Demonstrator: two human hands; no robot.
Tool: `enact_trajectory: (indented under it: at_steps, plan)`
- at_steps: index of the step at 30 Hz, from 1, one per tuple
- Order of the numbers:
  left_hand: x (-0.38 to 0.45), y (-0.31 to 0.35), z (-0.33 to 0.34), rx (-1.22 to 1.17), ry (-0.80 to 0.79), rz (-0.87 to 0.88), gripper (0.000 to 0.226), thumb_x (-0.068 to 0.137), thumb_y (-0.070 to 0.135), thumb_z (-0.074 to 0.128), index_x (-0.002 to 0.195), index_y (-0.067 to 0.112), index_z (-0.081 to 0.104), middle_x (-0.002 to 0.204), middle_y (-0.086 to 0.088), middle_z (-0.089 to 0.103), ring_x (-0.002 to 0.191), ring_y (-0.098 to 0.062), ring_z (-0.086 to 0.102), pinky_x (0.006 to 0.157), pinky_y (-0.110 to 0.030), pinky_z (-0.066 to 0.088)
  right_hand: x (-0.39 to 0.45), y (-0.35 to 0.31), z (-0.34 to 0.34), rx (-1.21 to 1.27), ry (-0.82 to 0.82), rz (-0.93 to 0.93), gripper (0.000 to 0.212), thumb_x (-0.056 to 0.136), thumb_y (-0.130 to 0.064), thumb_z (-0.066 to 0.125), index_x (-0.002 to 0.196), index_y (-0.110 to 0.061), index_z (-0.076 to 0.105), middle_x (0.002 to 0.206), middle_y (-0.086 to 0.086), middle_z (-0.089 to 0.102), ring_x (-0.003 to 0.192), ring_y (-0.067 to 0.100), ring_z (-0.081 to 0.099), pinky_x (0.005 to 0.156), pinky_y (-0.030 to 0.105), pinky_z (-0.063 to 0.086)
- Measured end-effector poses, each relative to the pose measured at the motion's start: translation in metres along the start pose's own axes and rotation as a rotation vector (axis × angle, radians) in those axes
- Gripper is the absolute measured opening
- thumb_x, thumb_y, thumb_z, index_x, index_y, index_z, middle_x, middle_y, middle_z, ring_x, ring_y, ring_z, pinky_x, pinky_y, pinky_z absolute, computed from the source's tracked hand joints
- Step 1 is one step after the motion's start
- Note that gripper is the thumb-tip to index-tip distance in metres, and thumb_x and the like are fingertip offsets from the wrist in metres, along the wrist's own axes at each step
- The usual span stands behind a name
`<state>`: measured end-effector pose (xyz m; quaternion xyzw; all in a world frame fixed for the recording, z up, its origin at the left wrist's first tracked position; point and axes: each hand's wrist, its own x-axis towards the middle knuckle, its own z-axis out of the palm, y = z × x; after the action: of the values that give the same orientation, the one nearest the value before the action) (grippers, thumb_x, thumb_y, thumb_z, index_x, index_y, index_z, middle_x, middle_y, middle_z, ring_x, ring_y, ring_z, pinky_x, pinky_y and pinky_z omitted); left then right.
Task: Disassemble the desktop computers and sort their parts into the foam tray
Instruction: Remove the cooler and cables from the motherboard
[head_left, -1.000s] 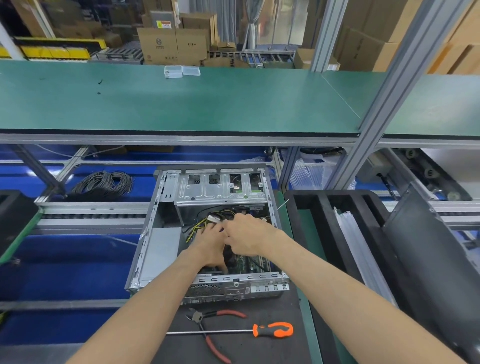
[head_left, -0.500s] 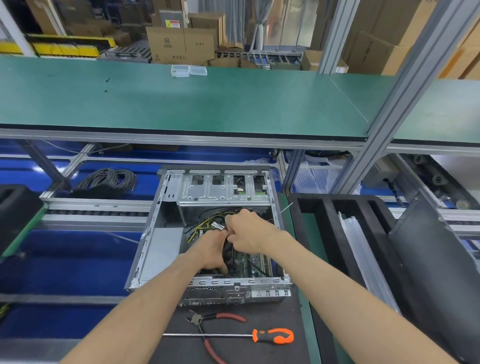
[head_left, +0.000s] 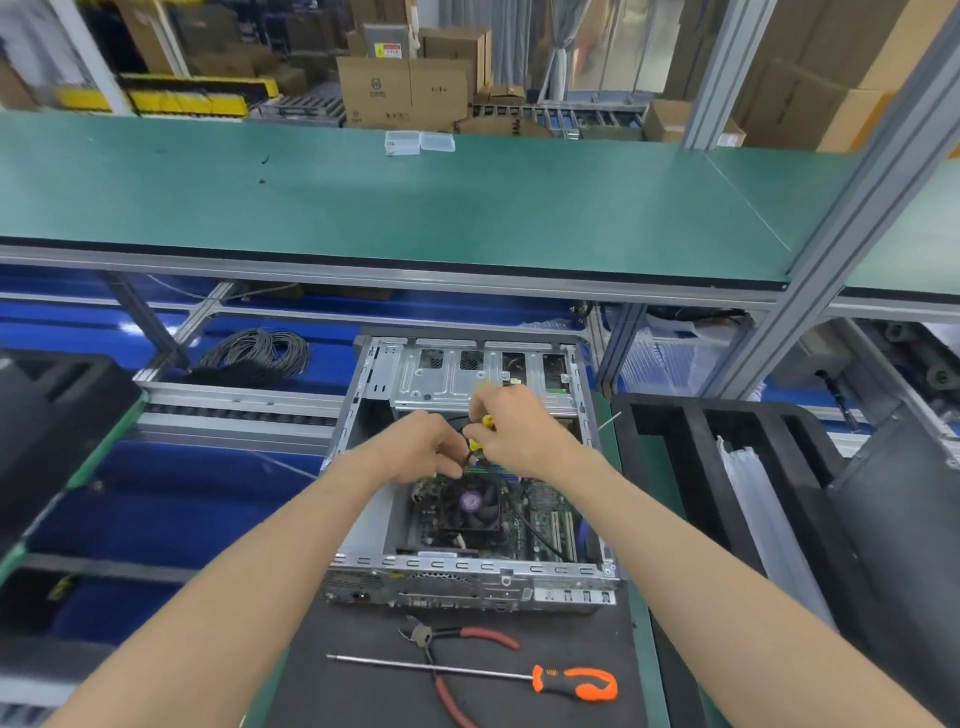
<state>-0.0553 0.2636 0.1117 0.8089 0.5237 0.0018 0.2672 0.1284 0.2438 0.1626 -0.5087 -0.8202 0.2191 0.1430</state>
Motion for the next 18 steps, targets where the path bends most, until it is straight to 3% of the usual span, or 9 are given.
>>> enact_trajectory:
  at_steps: [2,5,8,10,12,15,18]
  plan:
    - [-0.004,-0.007,-0.002,-0.027,0.065,-0.014,0.011,0.087,0.021,0.077,0.098,0.021,0.080,0.077,0.013,0.068,0.073,-0.005,0.057,0.072,-0.019,0.041,0.006,-0.007,0.009,0.021,-0.005,-0.023,0.012,0.094,-0.017,0.059,0.101,-0.009,0.055,0.096,0.014,0.064,0.089,0.031,0.054,0.071,0.038,0.043]
    - [-0.010,-0.019,-0.001,-0.063,0.120,-0.061,0.011,0.085,0.024,0.078,0.094,0.020,0.081,0.078,0.005,0.074,0.077,-0.013,0.064,0.081,-0.030,0.048,0.015,-0.015,0.021,0.019,-0.033,-0.060,0.013,0.096,-0.019,0.058,0.101,-0.010,0.051,0.097,0.014,0.062,0.087,0.033,0.055,0.075,0.043,0.047]
    - [-0.011,-0.024,0.003,-0.021,0.120,-0.095,0.011,0.084,0.029,0.078,0.092,0.021,0.081,0.080,0.005,0.075,0.086,-0.017,0.067,0.086,-0.031,0.046,0.024,-0.019,0.031,-0.013,-0.075,-0.069,0.012,0.095,-0.020,0.057,0.097,-0.012,0.048,0.091,0.008,0.057,0.085,0.033,0.054,0.071,0.043,0.047]
    - [-0.009,-0.026,0.007,0.025,0.100,-0.120,0.012,0.083,0.032,0.078,0.086,0.021,0.080,0.079,0.004,0.075,0.087,-0.020,0.068,0.079,-0.029,0.043,0.027,-0.019,0.035,-0.037,-0.108,-0.071,0.012,0.094,-0.020,0.056,0.096,-0.012,0.047,0.086,0.006,0.056,0.082,0.032,0.054,0.069,0.045,0.047]
    - [-0.007,-0.027,0.010,0.051,0.087,-0.150,0.014,0.081,0.035,0.079,0.072,0.025,0.075,0.065,0.010,0.067,0.082,-0.023,0.067,0.072,-0.028,0.039,0.029,-0.018,0.038,-0.048,-0.130,-0.078,0.011,0.094,-0.019,0.055,0.096,-0.012,0.047,0.079,0.004,0.054,0.079,0.032,0.054,0.069,0.047,0.049]
    - [-0.003,-0.030,0.012,0.046,0.089,-0.194,0.039,0.079,0.041,0.079,0.049,0.036,0.054,0.053,0.016,0.052,0.070,-0.021,0.058,0.067,-0.031,0.039,0.033,-0.018,0.039,-0.065,-0.141,-0.068,0.011,0.093,-0.020,0.054,0.096,-0.012,0.047,0.077,0.003,0.053,0.078,0.032,0.054,0.069,0.047,0.049]
    - [-0.003,-0.031,0.014,0.071,0.098,-0.220,0.047,0.077,0.044,0.080,0.045,0.036,0.047,0.054,0.016,0.049,0.068,-0.021,0.055,0.066,-0.031,0.037,0.035,-0.018,0.040,-0.070,-0.155,-0.057,0.012,0.093,-0.020,0.054,0.097,-0.011,0.047,0.080,0.005,0.055,0.080,0.032,0.055,0.069,0.047,0.050]
